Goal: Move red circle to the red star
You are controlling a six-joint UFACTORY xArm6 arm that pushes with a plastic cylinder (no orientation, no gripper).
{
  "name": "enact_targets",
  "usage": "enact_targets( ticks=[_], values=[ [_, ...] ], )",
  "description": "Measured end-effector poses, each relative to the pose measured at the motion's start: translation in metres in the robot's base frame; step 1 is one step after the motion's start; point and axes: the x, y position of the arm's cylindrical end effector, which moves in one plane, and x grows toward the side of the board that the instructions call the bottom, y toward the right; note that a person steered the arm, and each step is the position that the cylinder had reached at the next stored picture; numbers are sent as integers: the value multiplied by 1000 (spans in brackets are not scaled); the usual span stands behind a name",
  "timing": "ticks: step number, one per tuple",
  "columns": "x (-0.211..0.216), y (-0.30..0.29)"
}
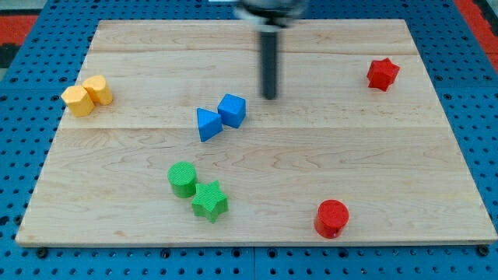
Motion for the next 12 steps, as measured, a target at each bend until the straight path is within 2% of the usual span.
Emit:
enact_targets(
  ticks=[1,2,4,5,6,7,8,9,10,11,12],
  values=[
    [-7,124],
    [-9,176],
    [-78,106],
    [-84,98],
    [-47,81],
    [-90,65],
    [-129,101],
    [-54,153],
    [92,210],
    [213,200],
    [241,180]
  ],
)
